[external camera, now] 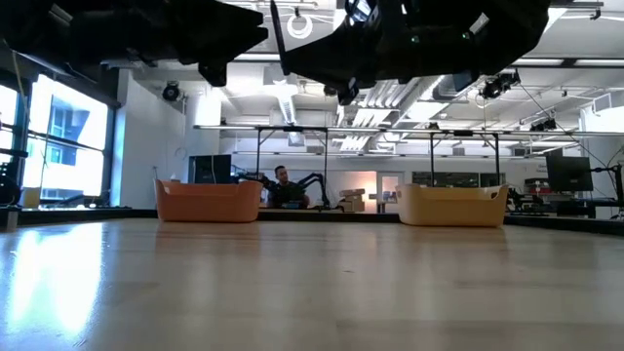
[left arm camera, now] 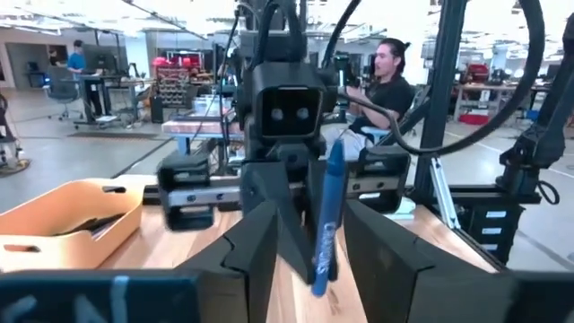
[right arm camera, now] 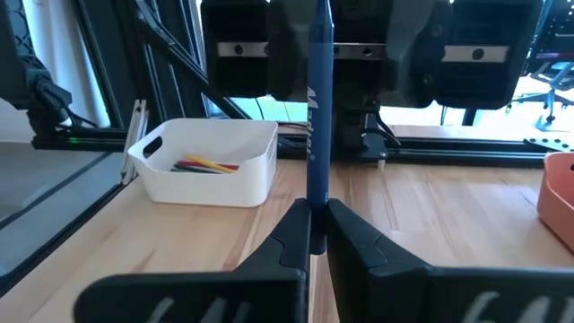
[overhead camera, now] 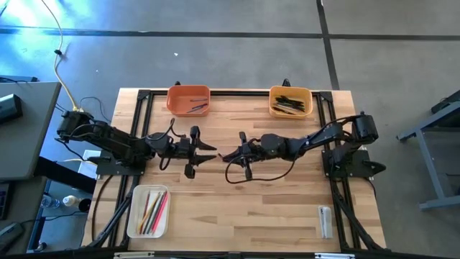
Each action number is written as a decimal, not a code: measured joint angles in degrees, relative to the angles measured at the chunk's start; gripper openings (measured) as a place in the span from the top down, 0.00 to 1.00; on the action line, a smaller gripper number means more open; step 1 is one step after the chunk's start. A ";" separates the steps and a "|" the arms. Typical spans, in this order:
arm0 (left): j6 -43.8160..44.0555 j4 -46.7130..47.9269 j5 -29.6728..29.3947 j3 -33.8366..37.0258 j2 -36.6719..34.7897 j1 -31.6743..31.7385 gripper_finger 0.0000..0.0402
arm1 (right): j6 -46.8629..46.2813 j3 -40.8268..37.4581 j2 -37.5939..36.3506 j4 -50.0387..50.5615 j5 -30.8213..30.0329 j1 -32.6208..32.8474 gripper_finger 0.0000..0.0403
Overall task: Sort crayons/erasers/pens/pencils in bins
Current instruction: Put the blue crayon into the orange bin, then return to Home Position
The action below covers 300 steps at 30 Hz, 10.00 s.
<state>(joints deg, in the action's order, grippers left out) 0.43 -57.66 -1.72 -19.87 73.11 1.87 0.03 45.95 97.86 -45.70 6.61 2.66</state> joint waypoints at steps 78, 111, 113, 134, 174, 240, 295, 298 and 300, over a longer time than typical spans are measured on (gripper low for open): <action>-5.68 91.58 -13.86 -51.97 33.57 45.75 0.96 | 6.41 0.09 -0.02 27.44 -33.95 23.19 1.00; -10.91 38.02 3.62 -16.39 -0.65 28.80 0.99 | 16.93 -17.60 -6.28 4.67 -15.80 4.76 1.00; -11.16 31.29 6.57 -12.08 -2.76 27.42 0.99 | 16.77 -22.30 -10.09 -0.03 -14.25 1.65 1.00; -10.06 13.73 21.10 9.88 -20.12 23.22 1.00 | 14.37 -39.94 -50.69 10.02 8.86 -25.62 1.00; -6.99 24.38 26.52 19.27 -48.79 30.95 1.00 | 12.41 -45.40 -78.24 24.81 13.99 -37.66 1.00; -3.07 48.19 20.20 19.18 -72.92 38.53 1.00 | 7.43 -43.82 -97.81 36.90 23.50 -51.54 1.00; -1.05 48.84 19.93 19.18 -72.90 38.58 1.00 | 9.01 -45.27 -97.35 45.21 -7.72 -32.96 1.00; -1.05 48.84 19.93 19.18 -72.90 38.58 1.00 | 9.01 -45.27 -97.35 45.21 -7.72 -32.96 1.00; -1.05 48.84 19.93 19.18 -72.90 38.58 1.00 | 9.01 -45.27 -97.35 45.21 -7.72 -32.96 1.00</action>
<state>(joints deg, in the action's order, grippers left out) -0.62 -8.82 18.22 -0.69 0.21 40.45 9.04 0.69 0.51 -0.49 -1.10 -30.30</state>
